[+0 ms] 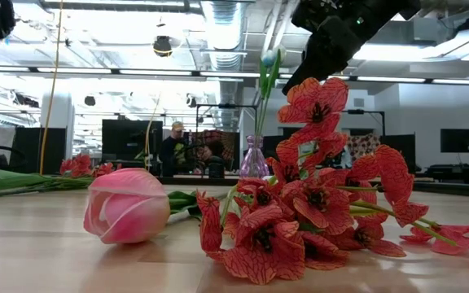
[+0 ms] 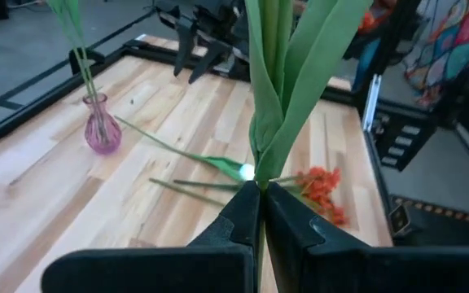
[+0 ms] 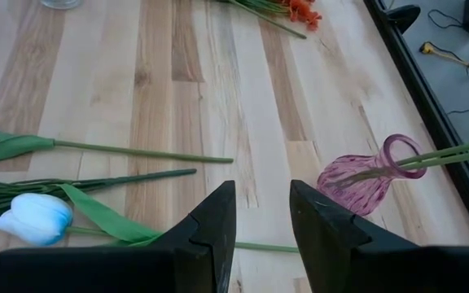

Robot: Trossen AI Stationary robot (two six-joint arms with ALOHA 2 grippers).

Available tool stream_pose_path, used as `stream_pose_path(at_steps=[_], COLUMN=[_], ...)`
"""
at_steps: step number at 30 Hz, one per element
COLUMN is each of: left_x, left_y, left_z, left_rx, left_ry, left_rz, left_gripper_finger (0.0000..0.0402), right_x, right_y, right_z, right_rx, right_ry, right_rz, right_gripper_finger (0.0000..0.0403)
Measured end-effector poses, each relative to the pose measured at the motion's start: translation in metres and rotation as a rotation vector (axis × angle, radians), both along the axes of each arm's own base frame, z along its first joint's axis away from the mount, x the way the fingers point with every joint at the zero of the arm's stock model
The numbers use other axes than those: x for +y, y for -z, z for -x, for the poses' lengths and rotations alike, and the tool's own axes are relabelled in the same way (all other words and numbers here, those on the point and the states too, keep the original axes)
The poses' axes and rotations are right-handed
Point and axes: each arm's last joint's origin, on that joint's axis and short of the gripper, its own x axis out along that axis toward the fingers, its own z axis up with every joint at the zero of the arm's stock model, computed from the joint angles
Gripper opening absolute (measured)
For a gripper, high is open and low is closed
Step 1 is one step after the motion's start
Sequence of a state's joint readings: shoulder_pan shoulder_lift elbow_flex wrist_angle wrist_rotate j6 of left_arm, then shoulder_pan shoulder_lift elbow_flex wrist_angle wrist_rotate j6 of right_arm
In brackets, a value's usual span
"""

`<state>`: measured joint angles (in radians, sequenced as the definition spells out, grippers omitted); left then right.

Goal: Sort flowers into vase by color
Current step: Put the middle pink flower into the transparent vase

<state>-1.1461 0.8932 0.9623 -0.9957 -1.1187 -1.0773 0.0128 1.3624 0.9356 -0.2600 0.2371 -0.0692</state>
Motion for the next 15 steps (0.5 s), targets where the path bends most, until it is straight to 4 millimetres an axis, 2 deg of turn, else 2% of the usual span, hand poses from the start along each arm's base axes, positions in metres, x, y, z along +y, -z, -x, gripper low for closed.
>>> stream_pose_path(at_steps=[9, 15], left_x=[-0.019, -0.023], left_y=[0.014, 0.017], left_z=[-0.008, -0.01], left_rx=[0.083, 0.091], left_ry=[0.021, 0.011], left_rz=[-0.036, -0.04], left_gripper_finger=[0.0, 0.0013], right_x=[0.0, 0.0], right_y=[0.0, 0.0], right_z=[0.0, 0.0], right_rx=[0.0, 0.0], right_ry=[-0.001, -0.003], right_rz=[-0.001, -0.002], right_gripper_finger=[0.0143, 0.0143])
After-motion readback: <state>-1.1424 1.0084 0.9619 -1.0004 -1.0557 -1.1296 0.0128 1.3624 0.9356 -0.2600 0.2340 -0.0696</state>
